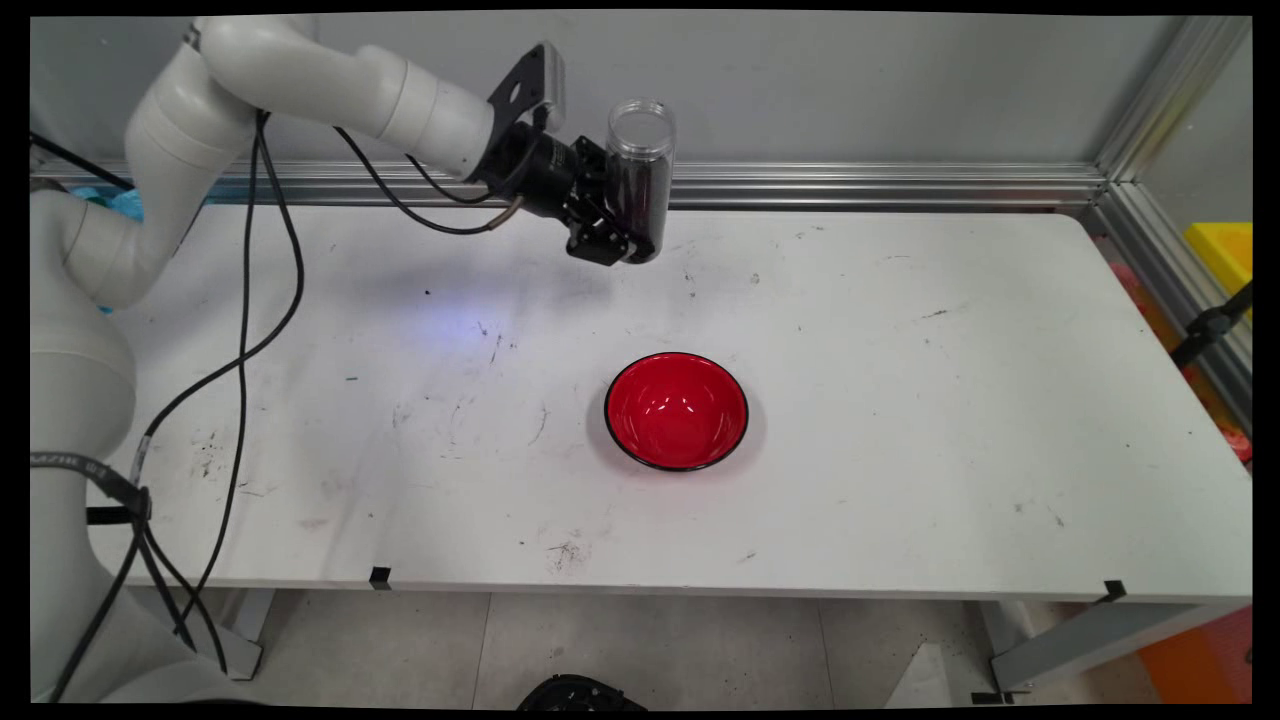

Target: Pour the black seasoning powder in the red bowl

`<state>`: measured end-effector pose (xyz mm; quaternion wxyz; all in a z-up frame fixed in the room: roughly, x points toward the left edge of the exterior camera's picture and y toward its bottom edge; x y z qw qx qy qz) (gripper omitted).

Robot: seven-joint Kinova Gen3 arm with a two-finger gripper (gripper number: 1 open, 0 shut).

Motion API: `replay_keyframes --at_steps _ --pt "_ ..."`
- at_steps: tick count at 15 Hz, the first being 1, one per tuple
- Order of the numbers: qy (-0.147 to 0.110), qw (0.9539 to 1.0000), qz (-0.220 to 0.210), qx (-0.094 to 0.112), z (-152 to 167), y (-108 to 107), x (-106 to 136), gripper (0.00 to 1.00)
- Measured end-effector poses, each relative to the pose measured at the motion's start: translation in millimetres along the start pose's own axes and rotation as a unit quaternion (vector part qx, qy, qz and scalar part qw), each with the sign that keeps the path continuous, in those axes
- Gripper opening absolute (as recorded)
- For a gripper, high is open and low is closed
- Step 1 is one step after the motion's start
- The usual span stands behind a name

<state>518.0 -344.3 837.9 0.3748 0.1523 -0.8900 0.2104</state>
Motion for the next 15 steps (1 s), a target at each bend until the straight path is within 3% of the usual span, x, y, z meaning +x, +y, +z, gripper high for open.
replay_keyframes --at_steps 3,7,10,15 --pt "0.0 0.9986 0.053 0.003 -10.0 8.9 6.7 0.0" --pt "-0.002 0.993 0.117 0.017 -15.2 18.0 11.3 0.0" --pt "-0.005 0.9854 0.168 0.028 -13.6 23.1 12.3 0.0" --pt "-0.006 0.9675 0.25 0.04 -4.7 34.6 11.5 0.0"
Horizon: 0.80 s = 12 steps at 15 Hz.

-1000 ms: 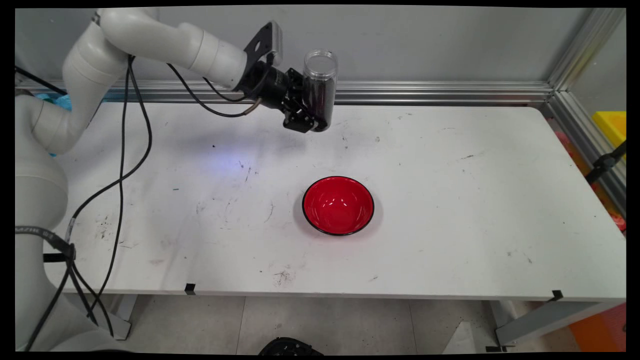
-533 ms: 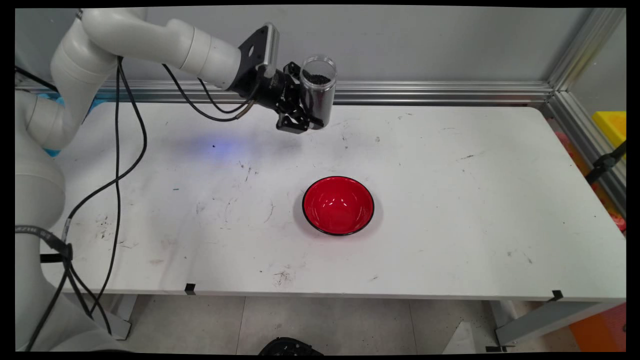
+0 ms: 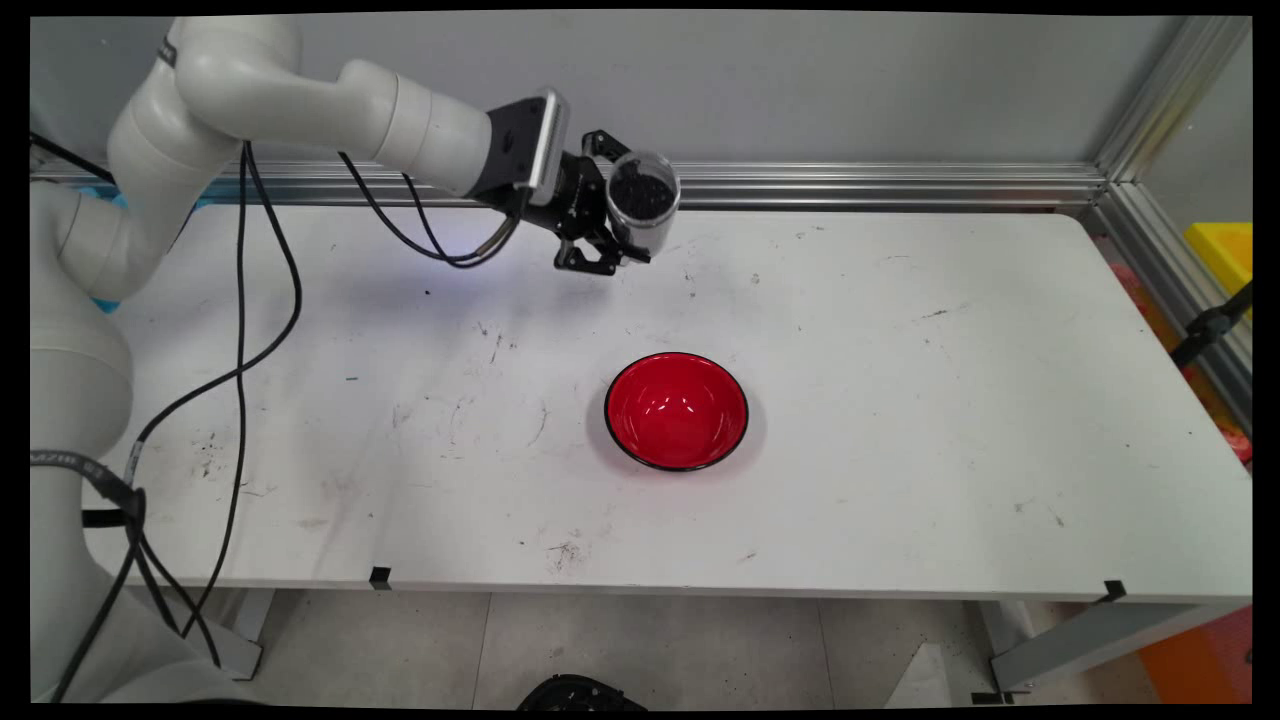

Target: Pour the black seasoning powder in the red bowl

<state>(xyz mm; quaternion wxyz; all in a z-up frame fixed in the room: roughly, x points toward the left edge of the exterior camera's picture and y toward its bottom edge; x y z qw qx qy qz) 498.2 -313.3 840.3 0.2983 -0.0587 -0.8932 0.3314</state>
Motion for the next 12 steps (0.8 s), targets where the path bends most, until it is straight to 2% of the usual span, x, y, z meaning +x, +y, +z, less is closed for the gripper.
replay_keyframes --at_steps 3,6,12 --pt "-0.003 0.9989 0.045 0.009 6.2 7.8 3.1 0.0" --pt "-0.006 0.9958 0.09 0.016 12.5 17.6 6.1 0.0" --pt "-0.019 0.9835 0.177 0.035 25.1 34.7 10.3 0.0"
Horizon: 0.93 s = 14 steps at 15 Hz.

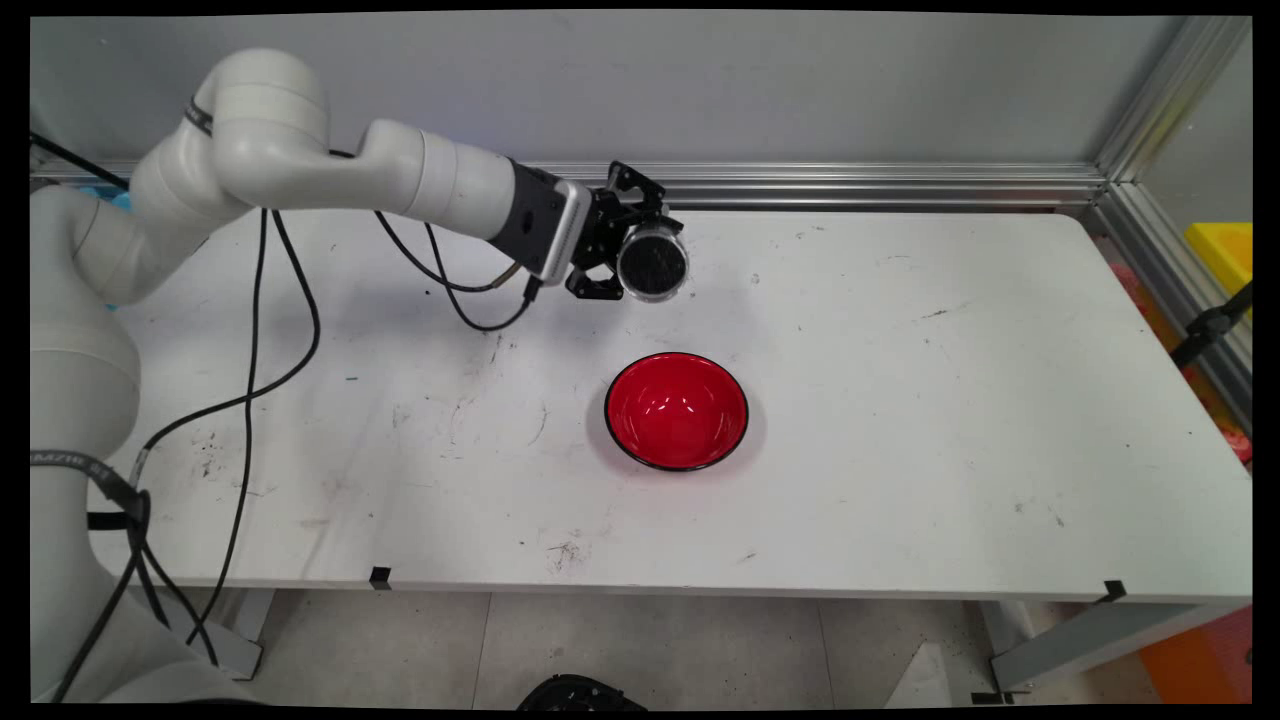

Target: Pour the black seasoning powder in the red bowl

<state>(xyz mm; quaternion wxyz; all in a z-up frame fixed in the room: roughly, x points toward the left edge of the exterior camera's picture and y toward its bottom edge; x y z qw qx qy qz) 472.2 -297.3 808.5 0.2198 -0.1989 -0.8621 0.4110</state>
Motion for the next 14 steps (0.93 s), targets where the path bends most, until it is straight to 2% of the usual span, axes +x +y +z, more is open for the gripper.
replay_keyframes --at_steps 6,9,14 --pt "-0.022 0.9963 0.077 0.029 13.6 4.2 6.1 0.0" --pt "-0.03 0.9918 0.116 0.044 18.0 5.7 8.4 0.0" --pt "-0.04 0.9816 0.175 0.066 21.5 9.2 10.5 0.0"
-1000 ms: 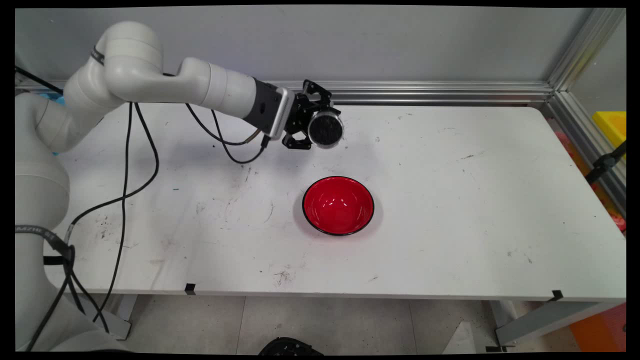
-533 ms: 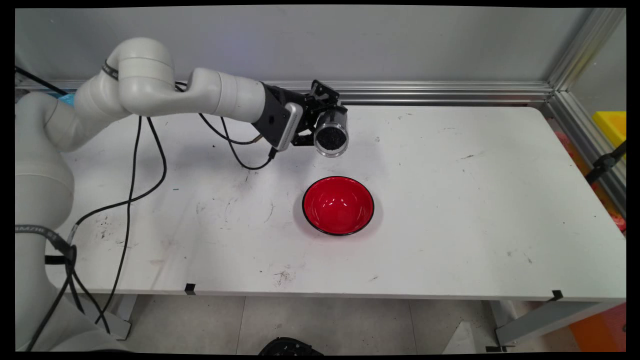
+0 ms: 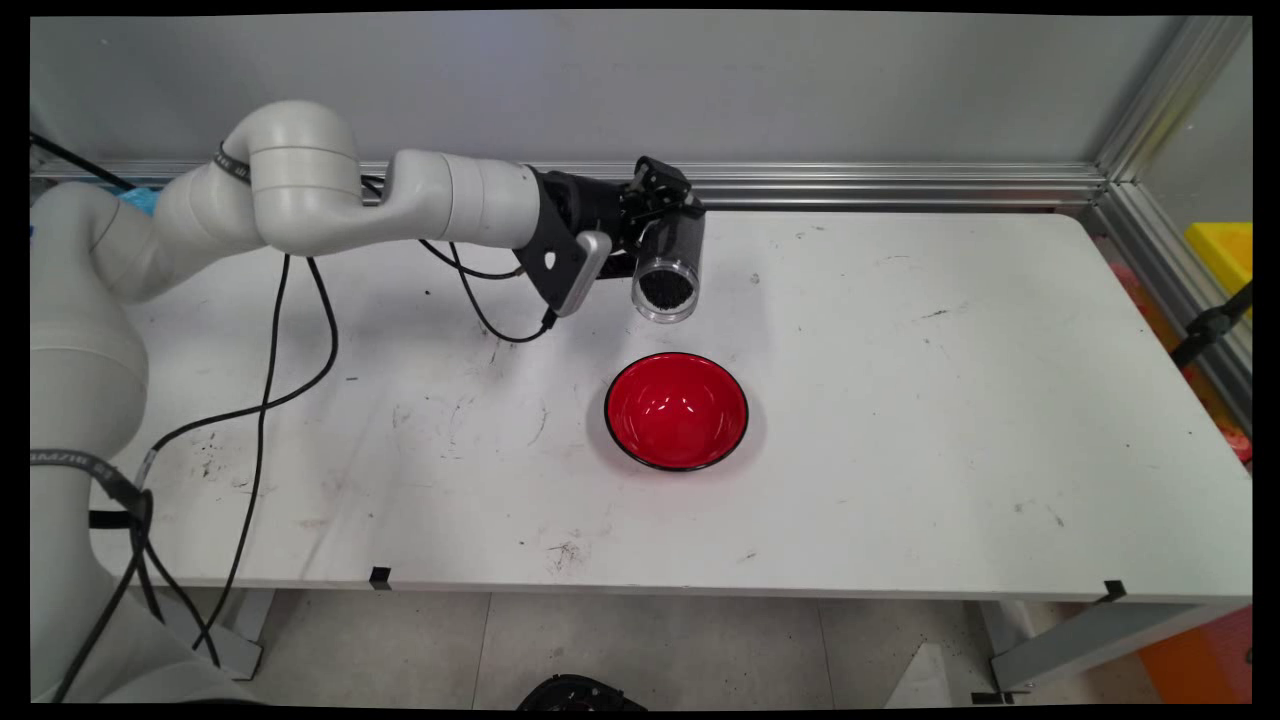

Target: Pour the black seasoning powder in the red bowl

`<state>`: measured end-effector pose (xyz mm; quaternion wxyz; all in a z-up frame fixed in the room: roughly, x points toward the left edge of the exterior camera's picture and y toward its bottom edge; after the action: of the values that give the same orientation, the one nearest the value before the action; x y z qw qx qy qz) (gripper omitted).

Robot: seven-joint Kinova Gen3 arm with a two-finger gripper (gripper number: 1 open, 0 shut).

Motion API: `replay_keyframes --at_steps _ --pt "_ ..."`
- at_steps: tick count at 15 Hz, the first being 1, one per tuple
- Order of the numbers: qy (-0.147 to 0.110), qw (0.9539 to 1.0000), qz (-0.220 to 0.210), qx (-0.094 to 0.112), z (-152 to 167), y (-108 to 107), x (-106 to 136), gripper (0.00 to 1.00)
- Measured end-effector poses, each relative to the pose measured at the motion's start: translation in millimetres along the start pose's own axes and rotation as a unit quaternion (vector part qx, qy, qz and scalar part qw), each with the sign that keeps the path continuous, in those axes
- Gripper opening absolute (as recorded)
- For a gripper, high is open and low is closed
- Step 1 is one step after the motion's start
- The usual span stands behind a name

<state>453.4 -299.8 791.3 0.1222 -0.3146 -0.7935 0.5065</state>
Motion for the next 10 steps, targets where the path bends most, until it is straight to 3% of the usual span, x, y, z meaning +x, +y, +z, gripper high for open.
replay_keyframes --at_steps 10 --pt "0.002 0.9977 0.065 0.019 0.6 12.7 15.9 0.0"
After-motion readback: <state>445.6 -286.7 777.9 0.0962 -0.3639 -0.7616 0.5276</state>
